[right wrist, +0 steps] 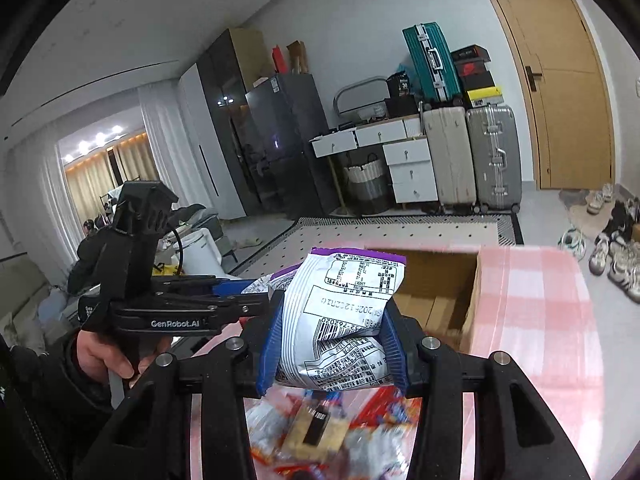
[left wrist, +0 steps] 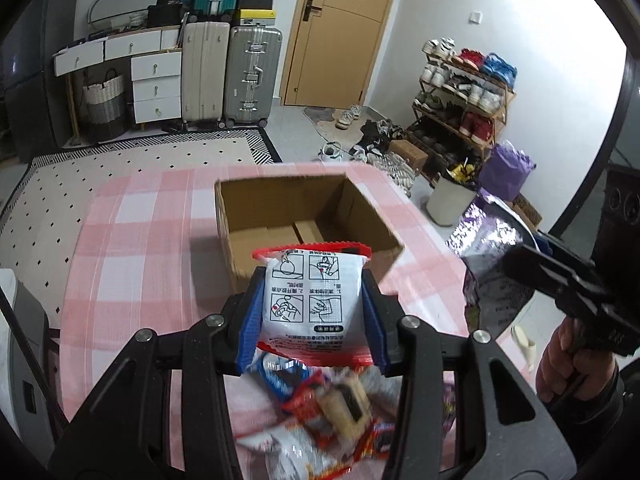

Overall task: Organize snacks
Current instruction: 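Carry both held bags over the cardboard box with both grippers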

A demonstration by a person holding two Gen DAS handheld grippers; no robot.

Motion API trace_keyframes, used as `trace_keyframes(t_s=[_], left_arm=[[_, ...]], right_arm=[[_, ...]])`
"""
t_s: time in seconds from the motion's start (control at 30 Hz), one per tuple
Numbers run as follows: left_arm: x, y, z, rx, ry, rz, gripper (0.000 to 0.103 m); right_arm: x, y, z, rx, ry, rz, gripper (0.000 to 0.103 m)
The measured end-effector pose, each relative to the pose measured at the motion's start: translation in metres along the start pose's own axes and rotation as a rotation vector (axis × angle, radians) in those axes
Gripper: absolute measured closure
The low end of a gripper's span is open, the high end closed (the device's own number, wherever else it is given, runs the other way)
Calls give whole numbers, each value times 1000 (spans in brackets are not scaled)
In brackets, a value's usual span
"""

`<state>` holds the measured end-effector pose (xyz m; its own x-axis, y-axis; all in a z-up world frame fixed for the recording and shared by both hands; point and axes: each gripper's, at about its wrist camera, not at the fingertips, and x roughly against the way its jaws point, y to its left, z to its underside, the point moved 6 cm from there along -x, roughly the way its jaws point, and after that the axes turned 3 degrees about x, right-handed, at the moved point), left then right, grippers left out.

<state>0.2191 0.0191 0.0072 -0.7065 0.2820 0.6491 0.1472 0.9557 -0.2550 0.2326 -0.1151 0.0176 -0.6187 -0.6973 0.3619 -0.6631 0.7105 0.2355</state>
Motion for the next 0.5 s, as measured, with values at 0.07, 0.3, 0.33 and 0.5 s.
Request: trace_keyframes(t_s=[0.07,0.3,0.33,0.5], left_arm=[[-7,4,-19,14,-2,-2,62],[-40,9,-64,23,15,-14,62],[-48,9,-70,18,20,-15,62],[-82,16,-86,52,48,-6,62]], right_arm=[[-6,-6,-14,8,-2,4,58],[-35,-27,-50,15,20,36,58],[-40,-30,-54,6,24,41,58],[-68,-46,-62,13,48,91,58]])
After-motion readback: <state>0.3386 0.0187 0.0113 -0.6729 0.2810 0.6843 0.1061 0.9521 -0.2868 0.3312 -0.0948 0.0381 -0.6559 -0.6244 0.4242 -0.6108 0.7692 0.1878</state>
